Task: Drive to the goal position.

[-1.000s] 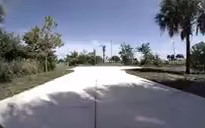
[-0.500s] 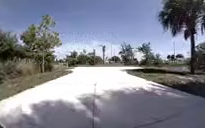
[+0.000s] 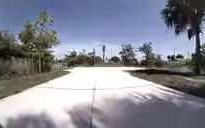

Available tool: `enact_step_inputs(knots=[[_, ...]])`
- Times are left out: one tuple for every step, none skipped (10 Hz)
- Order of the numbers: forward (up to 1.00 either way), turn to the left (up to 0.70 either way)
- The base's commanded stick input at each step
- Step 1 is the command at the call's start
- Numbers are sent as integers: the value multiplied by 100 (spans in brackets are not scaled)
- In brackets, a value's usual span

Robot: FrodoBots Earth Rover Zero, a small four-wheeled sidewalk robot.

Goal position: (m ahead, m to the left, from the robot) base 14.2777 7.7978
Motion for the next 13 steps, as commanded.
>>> enact_step_inputs(knots=[[85, 0], [85, 0], [85, 0], [85, 0], [85, 0], [85, 0], [85, 0], [85, 0], [85, 0], [85, 0], [85, 0], [85, 0], [85, 0]])
